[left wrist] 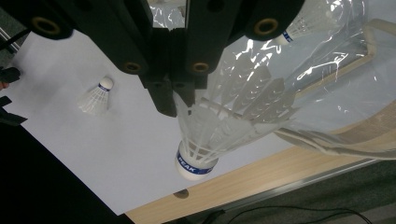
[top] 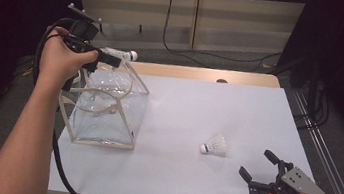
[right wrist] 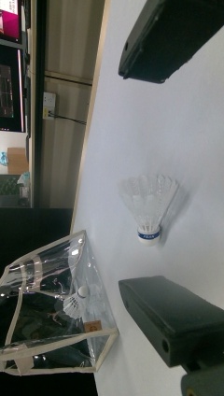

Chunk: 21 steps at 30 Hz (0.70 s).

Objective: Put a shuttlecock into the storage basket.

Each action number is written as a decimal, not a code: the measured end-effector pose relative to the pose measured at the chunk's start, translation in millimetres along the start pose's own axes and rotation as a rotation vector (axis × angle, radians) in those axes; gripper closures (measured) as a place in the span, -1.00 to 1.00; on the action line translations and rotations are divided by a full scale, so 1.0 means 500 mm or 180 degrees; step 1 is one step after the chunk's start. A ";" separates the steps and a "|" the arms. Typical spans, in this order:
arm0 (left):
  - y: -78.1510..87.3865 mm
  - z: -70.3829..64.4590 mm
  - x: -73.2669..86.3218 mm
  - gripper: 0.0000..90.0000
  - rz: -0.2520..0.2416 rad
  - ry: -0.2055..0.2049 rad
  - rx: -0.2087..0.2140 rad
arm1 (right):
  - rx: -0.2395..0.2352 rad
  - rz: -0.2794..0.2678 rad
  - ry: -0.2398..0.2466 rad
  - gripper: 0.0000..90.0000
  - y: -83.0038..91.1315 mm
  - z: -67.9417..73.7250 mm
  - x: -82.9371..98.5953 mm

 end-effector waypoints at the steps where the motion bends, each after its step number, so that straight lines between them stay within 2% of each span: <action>1: 0.001 0.002 0.001 1.00 -0.0005 0.0001 -0.0008 | 0.0002 -0.0005 -0.0015 -0.98 0.000 0.001 0.000; 21: 0.005 0.026 0.017 1.00 -0.0010 0.0075 -0.0103 | -0.0002 0.0000 -0.0002 -0.98 0.000 0.001 0.000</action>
Point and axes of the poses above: each handheld gripper's, and its own axes: y roughly backward along the jaws, x roughly out of its underside, z roughly to its left, the point moved 6 cm from there along -y, roughly forward along the jaws, and after that the axes turned 10 degrees about -y, right-handed, at the moved point
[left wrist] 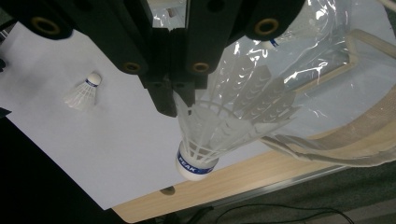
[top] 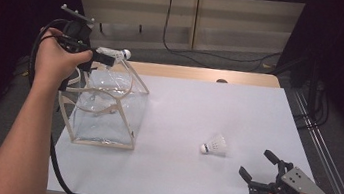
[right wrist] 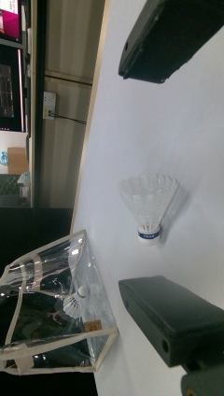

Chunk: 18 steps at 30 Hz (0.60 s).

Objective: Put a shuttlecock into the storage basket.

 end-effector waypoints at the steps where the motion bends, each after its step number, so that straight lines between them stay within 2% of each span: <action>1: -0.001 0.001 0.001 1.00 0.0003 -0.0001 -0.0015 | 0.0001 0.0000 0.0001 -0.98 0.000 0.000 0.000; 9: 0.000 0.012 0.006 1.00 -0.0053 0.0059 -0.0048 | 0.0002 -0.0003 0.0002 -0.98 0.000 0.000 0.000; 18: -0.004 0.021 0.012 1.00 -0.0039 0.0091 -0.0109 | 0.0001 -0.0003 0.0004 -0.98 0.000 0.000 0.000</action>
Point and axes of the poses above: each handheld gripper's, and its own axes: y roughly backward along the jaws, x roughly out of its underside, z roughly to its left, the point moved 6 cm from there along -y, roughly forward along the jaws, and after that the axes turned 10 degrees about -y, right-handed, at the moved point
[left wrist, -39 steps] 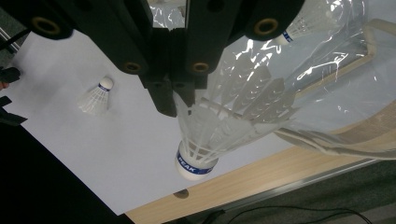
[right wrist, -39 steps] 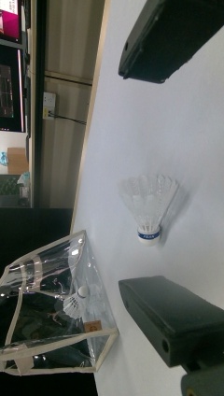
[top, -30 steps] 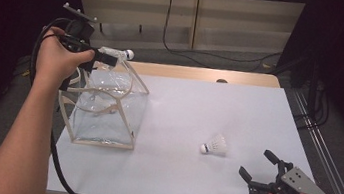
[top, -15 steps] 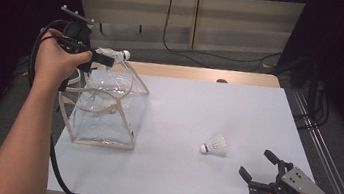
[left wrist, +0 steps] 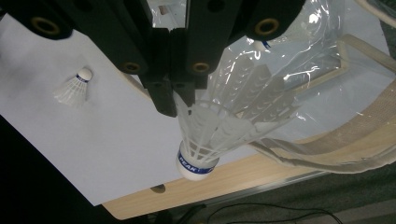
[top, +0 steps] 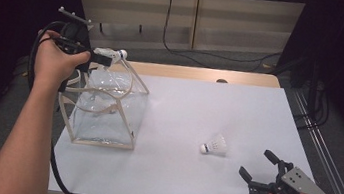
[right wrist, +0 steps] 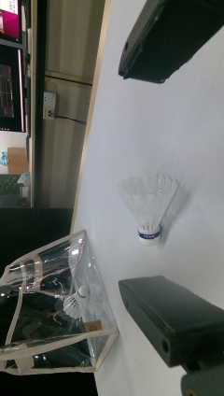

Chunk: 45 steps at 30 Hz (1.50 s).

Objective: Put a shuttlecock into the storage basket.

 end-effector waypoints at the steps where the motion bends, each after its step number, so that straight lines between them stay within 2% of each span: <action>1: 0.000 0.002 0.001 1.00 0.0005 -0.0003 -0.0014 | 0.0001 -0.0003 0.0004 -0.98 0.000 0.000 0.000; 3: -0.001 0.004 0.003 1.00 -0.0029 0.0028 -0.0038 | 0.0002 0.0001 -0.0002 -0.98 0.000 -0.001 0.000; 13: -0.005 0.020 0.020 1.00 0.0008 0.0089 -0.0100 | 0.0005 -0.0001 -0.0001 -0.98 0.000 -0.001 0.000; 45: -0.034 0.034 0.058 0.99 0.0174 0.0179 -0.0113 | 0.0003 -0.0001 0.0003 -0.98 0.000 0.000 0.000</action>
Point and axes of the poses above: each handheld gripper's, and its own axes: y roughly backward along the jaws, x roughly out of its underside, z roughly to its left, the point moved 6 cm from there along -y, roughly forward along the jaws, and after that the axes turned 10 degrees about -y, right-handed, at the moved point
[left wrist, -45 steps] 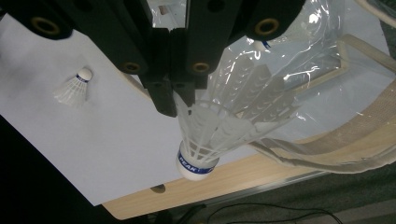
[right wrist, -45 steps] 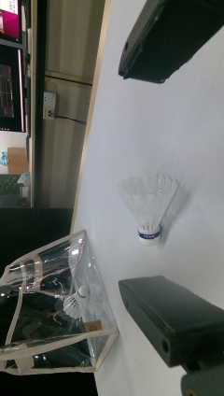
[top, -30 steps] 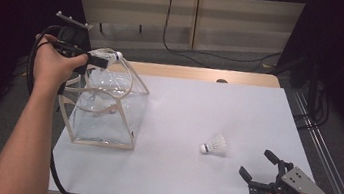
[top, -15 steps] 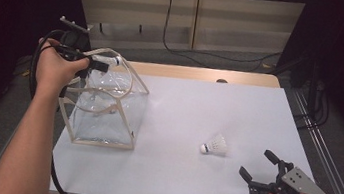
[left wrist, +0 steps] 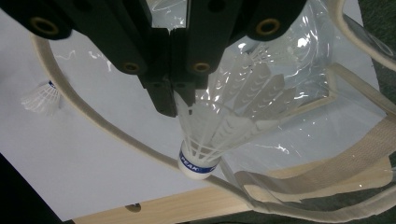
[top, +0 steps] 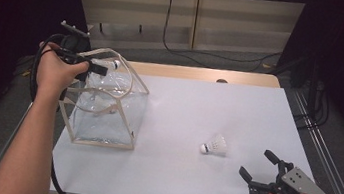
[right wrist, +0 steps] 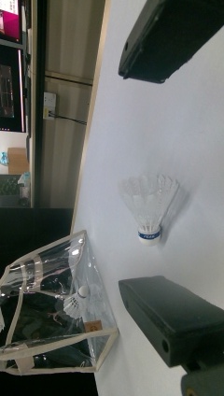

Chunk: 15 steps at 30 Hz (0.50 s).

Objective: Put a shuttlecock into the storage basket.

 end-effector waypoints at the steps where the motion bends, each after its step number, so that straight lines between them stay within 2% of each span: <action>1: -0.001 0.000 0.000 0.99 -0.0003 0.0005 -0.0004 | -0.0001 0.0000 0.0000 -0.98 0.000 0.000 0.000; 15: -0.018 -0.004 0.005 0.99 0.0052 -0.0005 0.0030 | -0.0003 0.0000 -0.0002 -0.98 0.000 0.001 0.000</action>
Point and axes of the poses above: each handheld gripper's, and its own axes: y roughly backward along the jaws, x roughly out of its underside, z roughly to its left, the point moved 6 cm from there along -y, roughly forward along the jaws, and after that the axes turned 10 degrees about -y, right-handed, at the moved point
